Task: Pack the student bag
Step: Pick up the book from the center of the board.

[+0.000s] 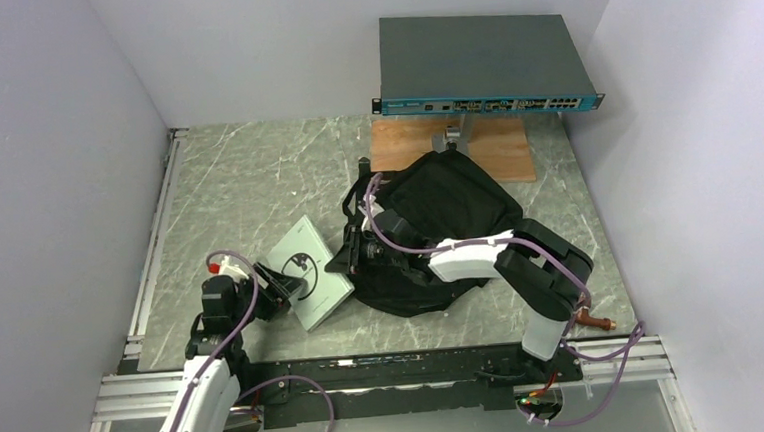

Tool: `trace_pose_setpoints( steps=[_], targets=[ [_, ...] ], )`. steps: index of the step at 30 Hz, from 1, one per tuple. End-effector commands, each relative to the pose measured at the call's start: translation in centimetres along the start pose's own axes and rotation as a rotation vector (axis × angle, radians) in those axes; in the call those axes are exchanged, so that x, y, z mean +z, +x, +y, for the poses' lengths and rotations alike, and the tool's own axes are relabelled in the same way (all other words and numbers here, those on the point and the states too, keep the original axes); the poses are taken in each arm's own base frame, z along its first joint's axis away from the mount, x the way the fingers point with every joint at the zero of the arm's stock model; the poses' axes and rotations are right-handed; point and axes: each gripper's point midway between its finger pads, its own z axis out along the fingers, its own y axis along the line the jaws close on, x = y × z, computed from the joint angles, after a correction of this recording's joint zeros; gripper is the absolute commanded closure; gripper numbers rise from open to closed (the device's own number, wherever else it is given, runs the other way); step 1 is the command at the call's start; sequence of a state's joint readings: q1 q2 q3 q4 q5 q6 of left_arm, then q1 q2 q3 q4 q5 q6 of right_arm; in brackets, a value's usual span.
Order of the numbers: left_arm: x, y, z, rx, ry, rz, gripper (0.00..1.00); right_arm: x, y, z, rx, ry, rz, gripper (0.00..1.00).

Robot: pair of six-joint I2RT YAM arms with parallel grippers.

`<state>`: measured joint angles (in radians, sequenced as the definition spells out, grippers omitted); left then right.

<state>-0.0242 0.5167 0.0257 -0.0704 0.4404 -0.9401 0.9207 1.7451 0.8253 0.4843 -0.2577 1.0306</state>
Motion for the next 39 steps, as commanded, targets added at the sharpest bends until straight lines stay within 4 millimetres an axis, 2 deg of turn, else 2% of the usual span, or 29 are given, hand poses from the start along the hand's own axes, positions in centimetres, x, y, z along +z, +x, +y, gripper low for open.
trace_pose_setpoints(
  steps=[1,2,3,6,8,13,16,18,22,25,27,35,39],
  targets=[
    [-1.4,1.1,-3.1,0.037,0.087,0.100,0.23,0.0,-0.7,2.0,-0.195,-0.004,-0.012,0.90],
    [-1.5,1.2,-3.3,0.040,0.083,0.107,0.22,-0.1,-0.8,2.0,-0.230,-0.004,-0.016,0.97],
    [-1.8,1.2,-3.5,0.039,0.081,0.116,0.21,-0.2,-1.2,1.9,-0.264,0.003,-0.030,1.00],
    [-2.9,1.4,-4.4,0.011,0.047,0.161,0.18,-1.2,-2.7,2.3,-0.379,0.039,-0.085,1.00],
    [-4.1,1.4,-4.4,-0.034,-0.052,0.182,0.15,-2.0,-3.9,3.0,-0.474,0.070,-0.116,1.00],
    [-7.1,0.3,-7.8,-0.109,-0.130,0.222,0.12,-3.8,-6.4,6.0,-0.686,0.154,-0.206,1.00],
    [-8.1,-0.6,-11.5,-0.171,-0.083,0.254,0.10,-4.2,-6.4,7.7,-0.821,0.201,-0.247,1.00],
    [-8.7,-1.6,-14.2,-0.217,-0.044,0.256,0.09,-4.3,-5.5,8.9,-0.899,0.211,-0.250,1.00],
    [-8.9,-4.2,-16.6,-0.309,-0.074,0.187,0.10,-4.4,-4.4,10.1,-1.014,0.264,-0.276,1.00],
    [-8.5,-5.4,-17.1,-0.322,-0.146,0.164,0.11,-4.1,-3.3,11.1,-1.082,0.284,-0.276,1.00],
    [-8.0,-5.5,-17.1,-0.298,-0.198,0.163,0.13,-4.1,-2.6,11.5,-1.104,0.290,-0.284,1.00],
    [-6.2,-1.3,-13.8,-0.274,-0.445,0.258,0.20,-3.7,-1.3,11.9,-1.146,0.310,-0.278,1.00],
    [-5.7,-0.9,-12.5,-0.284,-0.494,0.237,0.26,-3.7,-1.1,11.9,-1.153,0.308,-0.280,1.00]
  ],
)
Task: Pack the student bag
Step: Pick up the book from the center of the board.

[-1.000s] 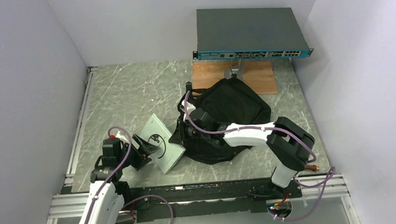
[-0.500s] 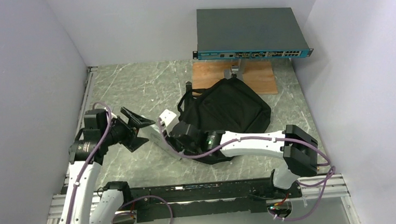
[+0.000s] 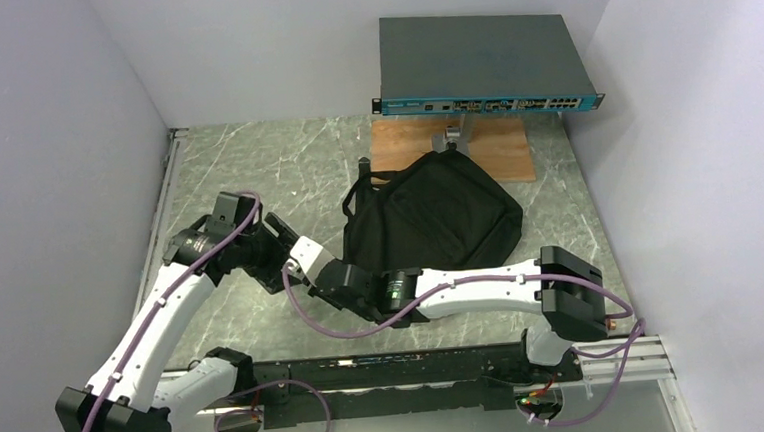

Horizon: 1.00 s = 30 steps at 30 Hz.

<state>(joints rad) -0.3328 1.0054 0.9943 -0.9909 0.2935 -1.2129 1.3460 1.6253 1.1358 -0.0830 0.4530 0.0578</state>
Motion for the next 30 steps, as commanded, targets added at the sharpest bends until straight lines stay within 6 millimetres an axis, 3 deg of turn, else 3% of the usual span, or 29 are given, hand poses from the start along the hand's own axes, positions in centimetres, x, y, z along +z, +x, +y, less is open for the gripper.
trace_pose_setpoints(
  steps=[1,10,14,16,17,19,21,24,27,30],
  targets=[
    [0.9,-0.5,2.0,-0.101,-0.088,-0.063,0.28,-1.0,-6.5,-0.9,0.053,0.060,-0.180,1.00],
    [3.6,-0.3,2.0,-0.061,-0.135,0.021,0.38,-0.6,-5.0,-0.8,-0.031,0.074,-0.133,1.00],
    [4.6,-0.2,2.4,-0.050,-0.149,0.043,0.55,-0.1,-4.6,-0.6,-0.089,0.067,-0.113,1.00],
    [4.9,-0.4,2.6,-0.043,-0.145,0.031,0.69,0.1,-4.1,-0.5,-0.112,0.065,-0.081,1.00],
    [5.1,-0.4,2.7,-0.036,-0.137,0.029,0.76,0.1,-3.7,-0.3,-0.115,0.056,-0.061,0.91],
    [5.2,-1.0,3.0,-0.016,-0.127,-0.011,0.89,-0.4,-2.9,0.0,-0.092,0.024,-0.035,0.64],
    [5.0,-1.9,3.0,0.019,-0.102,-0.074,1.00,-2.1,-3.0,-0.2,-0.042,-0.007,-0.066,0.44],
    [4.4,-3.0,3.4,0.054,-0.087,-0.148,1.00,-5.3,-3.1,-1.2,0.060,-0.050,-0.120,0.16],
    [3.1,-4.0,4.2,0.114,-0.126,-0.216,1.00,-8.4,-3.2,-3.0,0.131,-0.061,-0.143,0.05],
    [1.3,-4.7,5.8,0.174,-0.198,-0.279,1.00,-9.5,-1.5,-5.3,0.189,-0.025,-0.140,0.01]
  ],
)
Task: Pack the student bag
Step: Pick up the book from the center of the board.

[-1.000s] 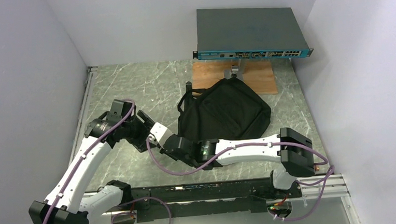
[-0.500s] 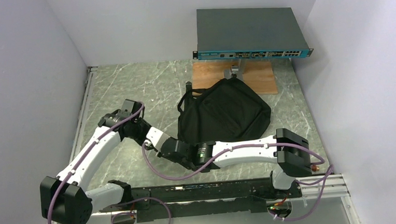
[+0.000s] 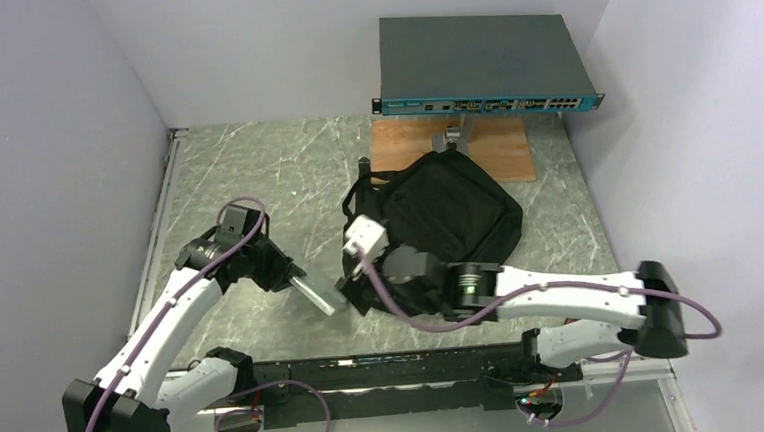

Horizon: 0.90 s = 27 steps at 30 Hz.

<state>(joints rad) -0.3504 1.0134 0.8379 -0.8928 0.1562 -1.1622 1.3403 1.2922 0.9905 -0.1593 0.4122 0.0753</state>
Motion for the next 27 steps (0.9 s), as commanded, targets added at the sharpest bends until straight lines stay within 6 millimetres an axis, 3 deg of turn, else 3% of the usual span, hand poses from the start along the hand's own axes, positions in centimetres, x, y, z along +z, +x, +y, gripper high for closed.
trace_pose_setpoints(
  steps=[1,5,7,11,15,19,27],
  targets=[
    [-2.7,-3.4,2.4,0.137,-0.099,-0.219,1.00,-2.1,0.5,-3.1,0.140,0.043,-0.032,0.01],
    [-5.7,-4.9,3.7,0.224,-0.089,-0.366,1.00,-1.1,4.6,-6.2,0.191,0.163,0.094,0.06],
    [-7.6,-5.8,2.9,0.299,-0.013,-0.457,1.00,-0.1,6.4,-6.9,0.164,0.231,0.171,0.08],
    [-12.7,-6.7,1.1,0.436,0.147,-0.630,1.00,2.0,9.1,-7.1,0.073,0.311,0.355,0.18],
    [-16.2,-7.5,1.7,0.460,0.142,-0.744,1.00,3.7,11.0,-6.2,-0.007,0.353,0.456,0.23],
    [-16.9,-7.2,2.5,0.472,0.130,-0.750,1.00,4.3,11.8,-5.7,-0.055,0.392,0.487,0.29],
    [-15.3,-6.4,1.8,0.494,0.186,-0.703,1.00,5.0,14.3,-5.4,-0.096,0.404,0.568,0.38]
  ],
)
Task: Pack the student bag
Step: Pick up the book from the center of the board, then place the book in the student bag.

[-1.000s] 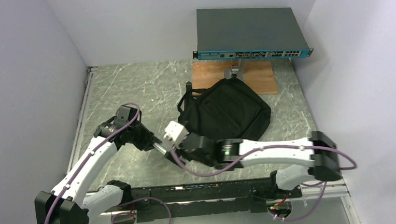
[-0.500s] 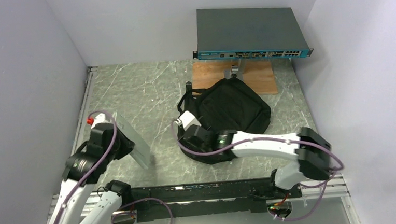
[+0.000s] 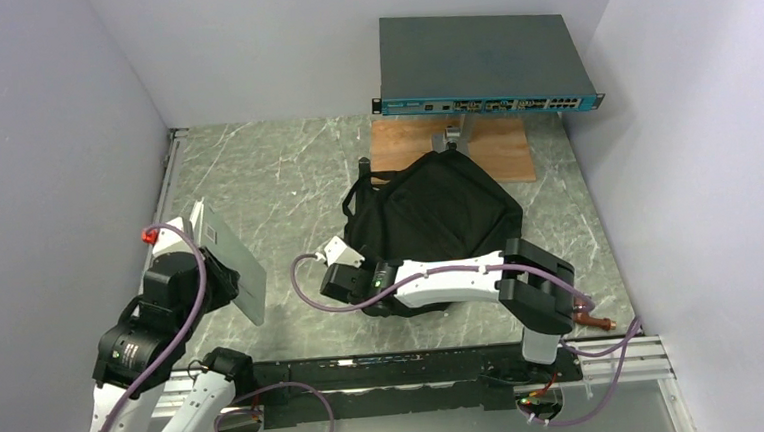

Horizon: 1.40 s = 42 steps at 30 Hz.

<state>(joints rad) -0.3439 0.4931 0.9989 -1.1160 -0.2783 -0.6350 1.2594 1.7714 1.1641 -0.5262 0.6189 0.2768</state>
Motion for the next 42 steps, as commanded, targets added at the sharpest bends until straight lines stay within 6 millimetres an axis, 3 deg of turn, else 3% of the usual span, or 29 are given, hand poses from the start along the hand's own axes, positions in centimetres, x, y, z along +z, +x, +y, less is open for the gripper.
trace_pose_setpoints(
  steps=[1,4,8,11,16,19,24,27,31,35,38,42],
  targets=[
    [0.1,-2.0,-2.1,-0.008,0.096,-0.084,1.00,0.0,0.4,-0.9,-0.001,0.057,0.018,0.38],
    [0.3,-1.6,-2.3,-0.008,0.104,-0.062,1.00,-0.2,1.0,-1.9,-0.009,0.104,0.033,0.38],
    [0.9,-1.8,-2.8,0.001,0.122,-0.071,1.00,-0.3,1.5,0.9,-0.061,-0.085,0.024,0.25],
    [1.0,-2.0,-3.6,0.003,0.144,-0.053,1.00,-0.3,2.0,1.3,-0.046,-0.105,0.032,0.25],
    [1.4,-1.2,-3.9,-0.002,0.160,-0.023,1.00,0.0,3.1,0.6,-0.026,-0.067,0.043,0.34],
    [1.5,-0.9,-3.9,-0.004,0.167,-0.017,1.00,-0.1,2.8,-1.4,0.008,0.027,0.021,0.51],
    [1.9,-0.3,-5.6,0.009,0.251,0.014,1.00,-1.9,-0.5,-4.9,0.131,0.126,-0.089,0.99],
    [2.2,0.6,-7.7,0.017,0.358,0.071,1.00,-4.2,-3.5,-7.0,0.276,0.065,-0.203,1.00],
    [1.7,2.8,-11.4,-0.014,0.578,0.178,1.00,-8.0,-7.2,-9.4,0.526,-0.225,-0.375,1.00],
    [0.2,3.9,-15.0,-0.096,0.821,0.268,1.00,-11.3,-9.0,-11.2,0.648,-0.370,-0.511,1.00],
    [-0.8,4.3,-17.4,-0.204,1.009,0.334,1.00,-12.9,-10.2,-11.4,0.685,-0.459,-0.559,1.00],
    [-0.1,4.2,-18.0,-0.269,1.044,0.336,1.00,-14.3,-10.9,-11.9,0.745,-0.493,-0.626,1.00]
  ],
)
